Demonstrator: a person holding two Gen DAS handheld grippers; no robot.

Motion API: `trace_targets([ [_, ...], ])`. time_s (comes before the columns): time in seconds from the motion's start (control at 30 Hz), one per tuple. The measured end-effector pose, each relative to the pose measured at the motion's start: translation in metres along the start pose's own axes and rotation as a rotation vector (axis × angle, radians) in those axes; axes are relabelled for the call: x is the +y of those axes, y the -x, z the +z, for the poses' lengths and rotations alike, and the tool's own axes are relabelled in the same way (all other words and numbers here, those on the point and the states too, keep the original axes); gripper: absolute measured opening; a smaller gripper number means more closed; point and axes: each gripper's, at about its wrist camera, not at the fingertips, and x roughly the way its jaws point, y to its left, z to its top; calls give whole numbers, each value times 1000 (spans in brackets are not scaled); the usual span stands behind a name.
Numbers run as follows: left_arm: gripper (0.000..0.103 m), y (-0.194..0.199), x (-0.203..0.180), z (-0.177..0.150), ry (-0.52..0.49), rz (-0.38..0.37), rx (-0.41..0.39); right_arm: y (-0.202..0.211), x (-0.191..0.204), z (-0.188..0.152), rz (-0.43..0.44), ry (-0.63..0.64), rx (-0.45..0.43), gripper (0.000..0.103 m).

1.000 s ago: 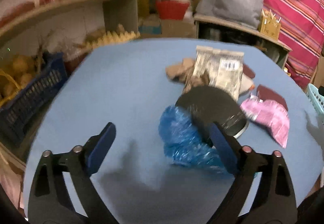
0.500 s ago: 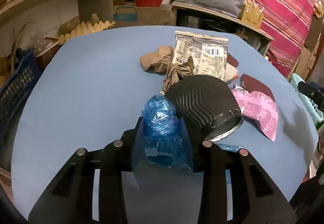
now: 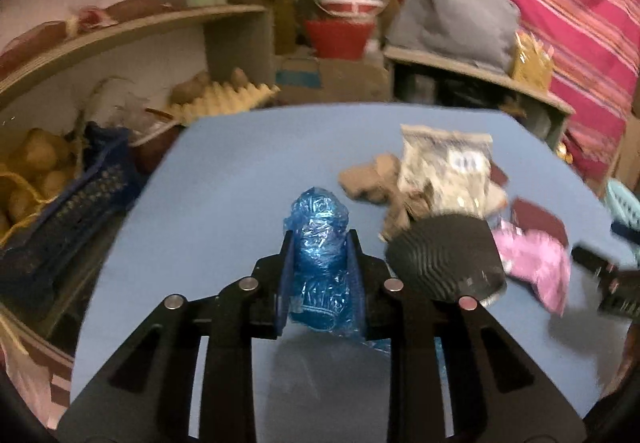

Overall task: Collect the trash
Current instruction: 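Grasp the pink wrapper with the right tool while left holds blue bag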

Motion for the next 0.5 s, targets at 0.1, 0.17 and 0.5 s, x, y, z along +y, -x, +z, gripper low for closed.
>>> trace_targets([
  [0.1,24,9,7,10,27,-1,-29,-6,8,-2,7,0,19,98],
  [0.17,24,16,6,14,26,2,-47,-11,14,-3,9,9,32,98],
  [0.5,24,28,6,21,48,-11,-72,-31,38,-11,-18,90,105,98],
])
